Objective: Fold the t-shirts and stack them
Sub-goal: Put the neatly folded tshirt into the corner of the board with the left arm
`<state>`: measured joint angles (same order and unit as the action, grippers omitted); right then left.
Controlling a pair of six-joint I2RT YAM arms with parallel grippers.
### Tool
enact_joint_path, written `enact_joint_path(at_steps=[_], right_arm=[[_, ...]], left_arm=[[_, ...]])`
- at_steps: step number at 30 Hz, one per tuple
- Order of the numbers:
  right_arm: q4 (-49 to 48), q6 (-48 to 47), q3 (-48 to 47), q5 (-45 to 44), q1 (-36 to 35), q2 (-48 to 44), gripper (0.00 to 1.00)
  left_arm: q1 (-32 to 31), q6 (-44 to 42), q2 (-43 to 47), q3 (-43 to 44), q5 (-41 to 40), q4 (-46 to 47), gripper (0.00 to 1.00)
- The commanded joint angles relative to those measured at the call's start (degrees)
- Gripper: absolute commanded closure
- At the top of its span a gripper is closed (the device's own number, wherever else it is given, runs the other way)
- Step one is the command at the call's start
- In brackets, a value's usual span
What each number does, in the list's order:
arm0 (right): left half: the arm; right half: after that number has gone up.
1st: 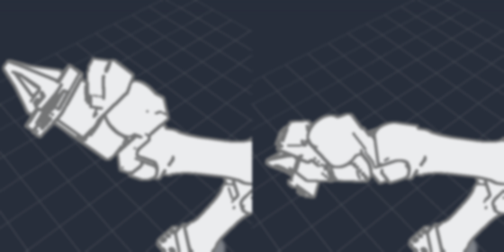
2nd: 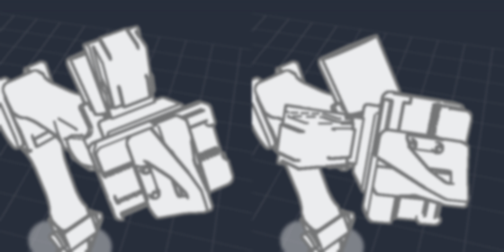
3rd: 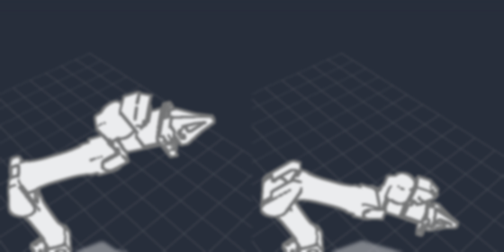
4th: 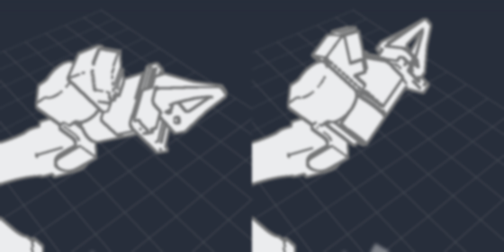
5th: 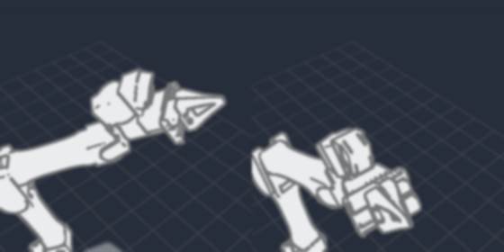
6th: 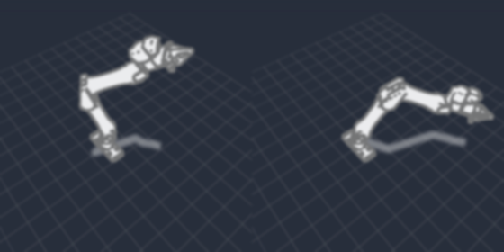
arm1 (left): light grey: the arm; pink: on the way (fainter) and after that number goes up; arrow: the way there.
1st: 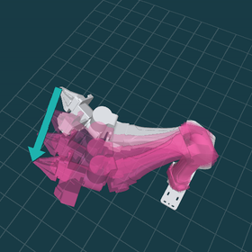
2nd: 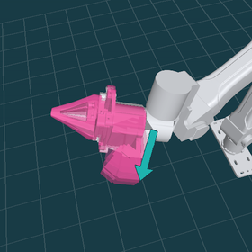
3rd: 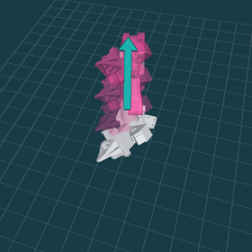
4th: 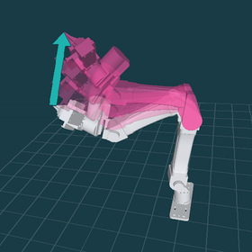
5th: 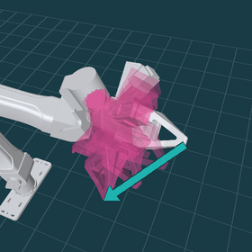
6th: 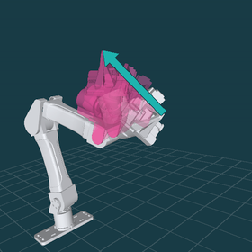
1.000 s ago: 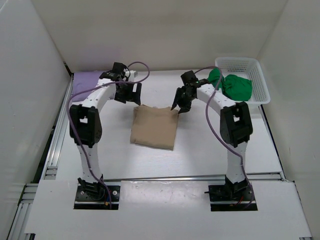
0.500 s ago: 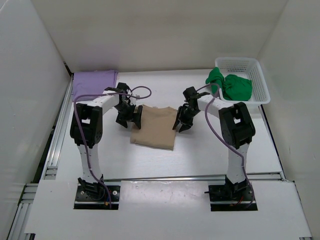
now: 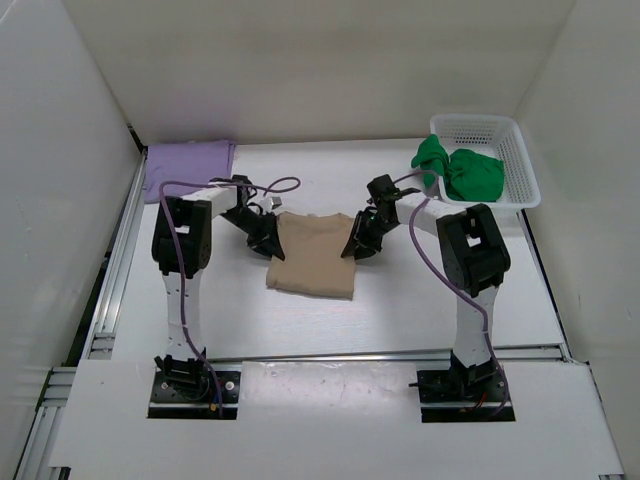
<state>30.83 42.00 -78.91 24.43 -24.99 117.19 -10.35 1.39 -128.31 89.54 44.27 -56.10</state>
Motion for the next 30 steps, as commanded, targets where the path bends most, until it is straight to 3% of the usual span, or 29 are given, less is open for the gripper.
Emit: enact_joint_path(at_steps=[1, 6, 8, 10, 11, 12, 15, 20, 30], right_arm=[[-0.7, 0.4, -0.4, 2.5, 1.7, 0.3, 0.64], [4.2, -3.2, -3.0, -2.4, 5.5, -3.4, 0.61], [6.5, -5.0, -4.8, -3.6, 6.6, -4.2, 0.6], [7.7, -5.5, -5.9, -4.3, 8.0, -4.9, 0.6], [8.9, -6.0, -6.8, -5.0, 8.6, -5.7, 0.6], [8.9, -6.6, -6.8, -5.0, 8.6, -6.4, 0.6], [10.2, -7.1, -7.3, -6.3, 9.2, -7.8, 0.59], [12.5, -8.8, -8.6, -8.6, 9.2, -8.5, 0.59], [13.6, -9.3, -7.5, -10.9, 9.7, -9.5, 0.59]], left_arm=[[1.4, -1.4, 0.6, 3.9, -0.6, 1.9, 0.9], [1.9, -1.4, -0.6, 18.4, -23.5, -1.9, 0.9], [1.0, -1.4, -3.2, 30.3, -29.6, -4.7, 0.9], [-1.2, -1.4, -7.1, 40.7, -41.1, -4.7, 0.9], [-2.0, -1.4, -7.9, 42.5, -45.8, -2.8, 0.9], [-3.2, -1.4, -8.5, 43.3, -56.1, -0.7, 0.9], [-6.5, -1.4, -8.5, 39.7, -71.9, 10.1, 0.9], [-6.5, -1.4, -14.9, 49.6, -79.9, 15.6, 0.9], [-3.3, -1.4, -15.4, 52.8, -86.8, 25.2, 0.9]])
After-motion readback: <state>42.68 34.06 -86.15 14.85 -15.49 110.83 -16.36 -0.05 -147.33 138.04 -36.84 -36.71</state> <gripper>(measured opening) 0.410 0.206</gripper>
